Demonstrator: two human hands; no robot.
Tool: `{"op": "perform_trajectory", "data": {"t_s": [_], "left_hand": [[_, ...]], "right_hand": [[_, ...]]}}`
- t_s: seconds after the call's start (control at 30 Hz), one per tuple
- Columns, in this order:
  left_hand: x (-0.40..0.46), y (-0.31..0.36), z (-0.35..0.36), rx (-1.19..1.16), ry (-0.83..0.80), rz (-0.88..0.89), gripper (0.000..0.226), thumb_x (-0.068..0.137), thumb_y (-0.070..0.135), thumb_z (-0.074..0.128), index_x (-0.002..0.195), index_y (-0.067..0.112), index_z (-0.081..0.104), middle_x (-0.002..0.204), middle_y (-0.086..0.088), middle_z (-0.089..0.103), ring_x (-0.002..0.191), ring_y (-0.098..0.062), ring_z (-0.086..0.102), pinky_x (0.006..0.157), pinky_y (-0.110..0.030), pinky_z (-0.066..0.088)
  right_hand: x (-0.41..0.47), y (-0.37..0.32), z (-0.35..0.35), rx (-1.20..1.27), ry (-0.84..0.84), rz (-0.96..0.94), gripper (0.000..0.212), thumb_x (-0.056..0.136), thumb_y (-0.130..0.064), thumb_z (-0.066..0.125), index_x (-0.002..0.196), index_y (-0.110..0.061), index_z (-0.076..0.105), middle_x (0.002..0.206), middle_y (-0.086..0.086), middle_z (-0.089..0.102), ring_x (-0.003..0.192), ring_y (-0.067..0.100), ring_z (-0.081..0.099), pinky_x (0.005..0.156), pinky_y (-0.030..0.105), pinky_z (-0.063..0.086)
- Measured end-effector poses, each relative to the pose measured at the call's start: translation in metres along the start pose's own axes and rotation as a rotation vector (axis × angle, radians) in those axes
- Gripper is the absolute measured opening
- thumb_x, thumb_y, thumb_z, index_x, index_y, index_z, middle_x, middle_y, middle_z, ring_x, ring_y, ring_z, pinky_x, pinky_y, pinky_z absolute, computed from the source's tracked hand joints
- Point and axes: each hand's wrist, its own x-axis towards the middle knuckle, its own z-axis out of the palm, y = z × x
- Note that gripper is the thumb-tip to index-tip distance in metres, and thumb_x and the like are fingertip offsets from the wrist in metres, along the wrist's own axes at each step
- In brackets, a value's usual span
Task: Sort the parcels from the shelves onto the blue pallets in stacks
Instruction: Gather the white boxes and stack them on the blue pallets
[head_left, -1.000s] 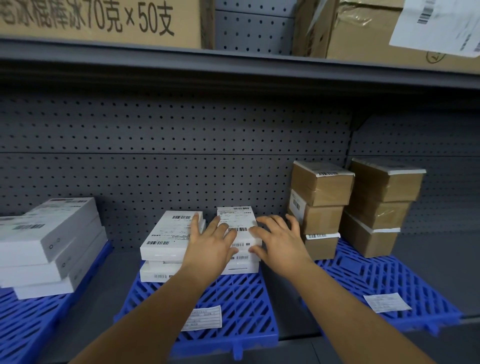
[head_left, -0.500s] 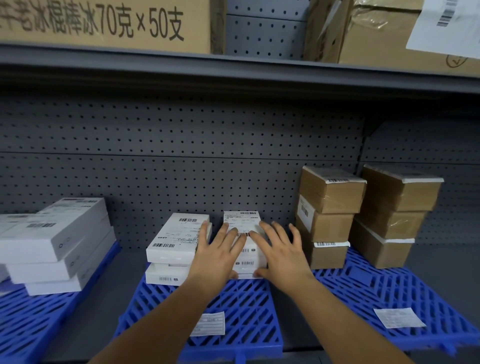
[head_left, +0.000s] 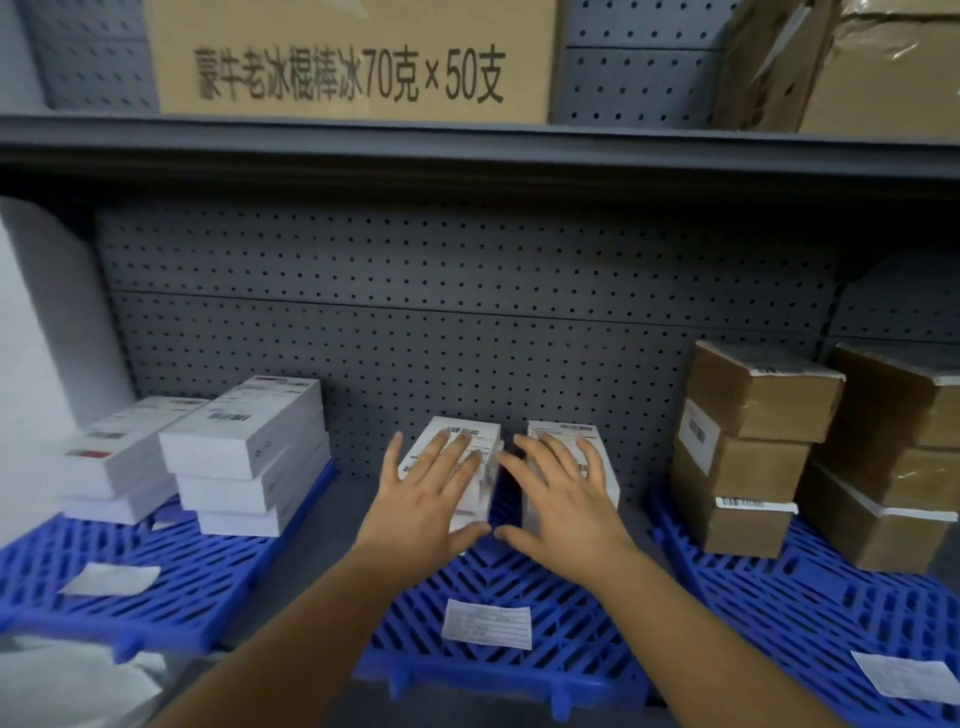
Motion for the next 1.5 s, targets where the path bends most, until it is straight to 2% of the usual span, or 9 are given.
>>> {"op": "perform_trajectory", "data": {"t_s": [0.17,0.33,0.5,0.6,0.77,0.9,1.2,1.37,1.5], "left_hand": [[-0.015,-0.047,0.003,-0.041,-0.01,-0.015,0.072,0.092,0.068,0.022,0.137,0.018,0.047,0.148,0.0,0.041,0.138,-0.019,0.033,0.108,-0.062,0.017],[-0.018,-0.073,0.014,-0.05,-0.004,0.06,0.066,0.091,0.065,0.029,0.135,0.019,0.05,0.143,0.001,0.046,0.136,-0.018,0.037,0.108,-0.061,0.016],[-0.014,-0.075,0.025,-0.085,-0.001,0.132,0.065,0.092,0.064,0.025,0.133,0.021,0.051,0.137,0.001,0.053,0.132,-0.018,0.042,0.107,-0.061,0.016],[-0.014,-0.076,0.03,-0.102,0.006,0.149,0.067,0.094,0.064,0.017,0.132,0.021,0.051,0.136,0.001,0.054,0.131,-0.018,0.043,0.107,-0.061,0.016],[-0.017,-0.078,0.035,-0.103,0.03,0.165,0.063,0.089,0.063,0.032,0.135,0.022,0.046,0.137,0.001,0.052,0.132,-0.019,0.042,0.107,-0.062,0.015],[-0.017,-0.078,0.037,-0.107,0.023,0.156,0.061,0.086,0.058,0.035,0.137,0.024,0.039,0.139,0.001,0.051,0.132,-0.019,0.042,0.108,-0.062,0.015],[-0.008,-0.074,0.039,-0.072,0.067,0.163,0.058,0.085,0.056,0.035,0.132,0.023,0.042,0.133,0.0,0.056,0.13,-0.019,0.037,0.105,-0.063,0.018],[-0.001,-0.066,0.042,-0.064,0.102,0.178,0.072,0.069,0.054,0.076,0.129,0.022,0.051,0.128,0.001,0.059,0.123,-0.019,0.052,0.105,-0.063,0.018],[-0.003,-0.068,0.044,-0.085,0.104,0.157,0.081,0.061,0.047,0.084,0.129,0.023,0.046,0.125,0.001,0.062,0.113,-0.017,0.06,0.104,-0.061,0.02]], "right_hand": [[0.019,-0.038,0.004,0.038,0.063,-0.001,0.063,0.078,-0.067,0.051,0.131,-0.032,0.046,0.14,-0.005,0.043,0.132,0.02,0.037,0.115,0.051,0.004],[0.028,-0.053,0.001,-0.069,0.061,0.138,0.072,0.07,-0.076,0.047,0.126,-0.03,0.053,0.107,-0.006,0.059,0.11,0.019,0.051,0.113,0.054,0.006],[0.03,-0.058,0.003,-0.131,-0.035,0.194,0.082,0.072,-0.08,0.04,0.135,-0.029,0.046,0.1,-0.004,0.067,0.119,0.023,0.05,0.114,0.057,-0.009],[0.032,-0.063,0.005,-0.133,-0.016,0.19,0.077,0.071,-0.078,0.043,0.13,-0.029,0.052,0.093,-0.006,0.067,0.114,0.022,0.054,0.114,0.059,-0.004],[0.029,-0.069,0.007,-0.132,0.031,0.163,0.068,0.073,-0.072,0.046,0.124,-0.029,0.054,0.108,-0.007,0.06,0.109,0.019,0.054,0.114,0.061,0.004],[0.029,-0.069,0.008,-0.123,0.025,0.114,0.063,0.073,-0.063,0.057,0.126,-0.03,0.052,0.122,-0.006,0.054,0.118,0.02,0.05,0.113,0.06,0.006],[0.031,-0.052,0.01,-0.166,-0.011,-0.012,0.078,0.057,-0.034,0.081,0.128,-0.03,0.049,0.134,-0.003,0.049,0.126,0.024,0.046,0.113,0.057,0.004],[0.033,-0.046,0.011,-0.207,-0.015,-0.039,0.08,0.057,-0.036,0.084,0.129,-0.03,0.049,0.135,-0.002,0.049,0.127,0.023,0.045,0.112,0.057,0.007],[0.038,-0.044,0.016,-0.234,-0.016,-0.052,0.079,0.058,-0.036,0.084,0.129,-0.028,0.051,0.135,-0.001,0.049,0.127,0.024,0.044,0.112,0.058,0.009]]}}
